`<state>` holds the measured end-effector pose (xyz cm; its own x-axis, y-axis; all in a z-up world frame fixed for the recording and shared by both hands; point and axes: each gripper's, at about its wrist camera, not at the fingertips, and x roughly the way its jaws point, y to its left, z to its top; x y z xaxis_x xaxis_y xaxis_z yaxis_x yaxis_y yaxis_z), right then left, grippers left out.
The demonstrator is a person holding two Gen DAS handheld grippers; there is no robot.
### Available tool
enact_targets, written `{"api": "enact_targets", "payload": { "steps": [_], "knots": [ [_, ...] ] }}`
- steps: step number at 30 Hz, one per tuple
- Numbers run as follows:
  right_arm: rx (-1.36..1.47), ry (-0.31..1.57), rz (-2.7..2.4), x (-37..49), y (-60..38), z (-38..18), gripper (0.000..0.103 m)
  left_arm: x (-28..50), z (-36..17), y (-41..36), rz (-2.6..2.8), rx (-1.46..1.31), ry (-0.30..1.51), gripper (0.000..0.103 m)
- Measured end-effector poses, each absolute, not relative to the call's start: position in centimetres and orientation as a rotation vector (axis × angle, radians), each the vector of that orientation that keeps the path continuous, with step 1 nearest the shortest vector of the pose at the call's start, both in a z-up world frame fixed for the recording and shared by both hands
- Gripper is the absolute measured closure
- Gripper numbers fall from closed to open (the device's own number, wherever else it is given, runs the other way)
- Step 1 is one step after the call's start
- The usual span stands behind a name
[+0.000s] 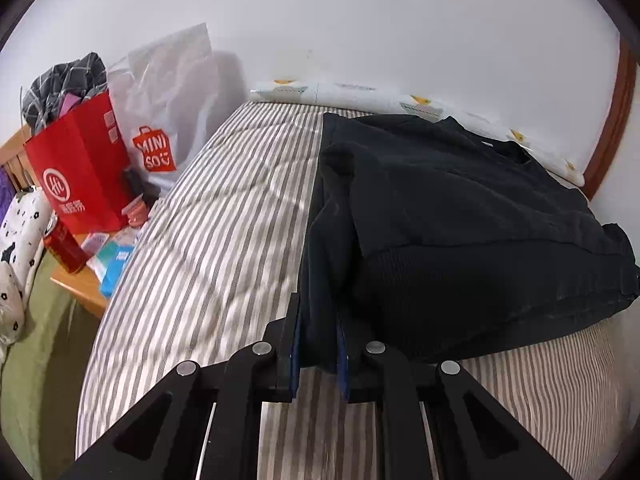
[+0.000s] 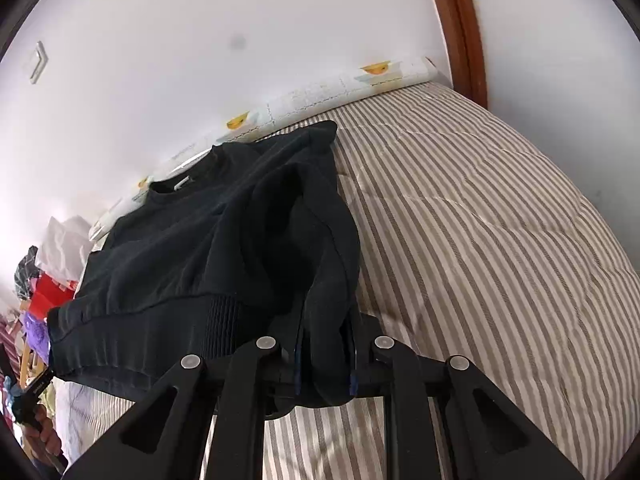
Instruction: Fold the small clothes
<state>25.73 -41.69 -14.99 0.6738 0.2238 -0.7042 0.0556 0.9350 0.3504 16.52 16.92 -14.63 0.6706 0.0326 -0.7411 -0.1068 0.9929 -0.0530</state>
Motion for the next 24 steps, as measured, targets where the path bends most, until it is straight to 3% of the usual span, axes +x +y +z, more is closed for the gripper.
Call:
{"api": "enact_targets", "payload": {
  "steps": [15,18,21,24],
  "knots": [
    [0.324,0.835,0.055,16.4,-43.2,-14.9,0.086,9.2,-14.9,14.9,0.034,-0.059,0.837,0.088],
    [0.291,0.861,0.005,16.0,-43.0,-14.6,0.075,9.1,-14.6,14.8,0.075,-0.027,0.841,0.086],
    [0.246,0.817,-0.01,14.7,-42.8,-13.0,0.073,8.5,-13.7,15.2,0.07,-0.046,0.814,0.086],
    [0.208,0.763,-0.001,13.3,-42.2,-11.2,0.06,7.9,-12.7,15.3,0.028,-0.084,0.802,0.084]
  ]
}}
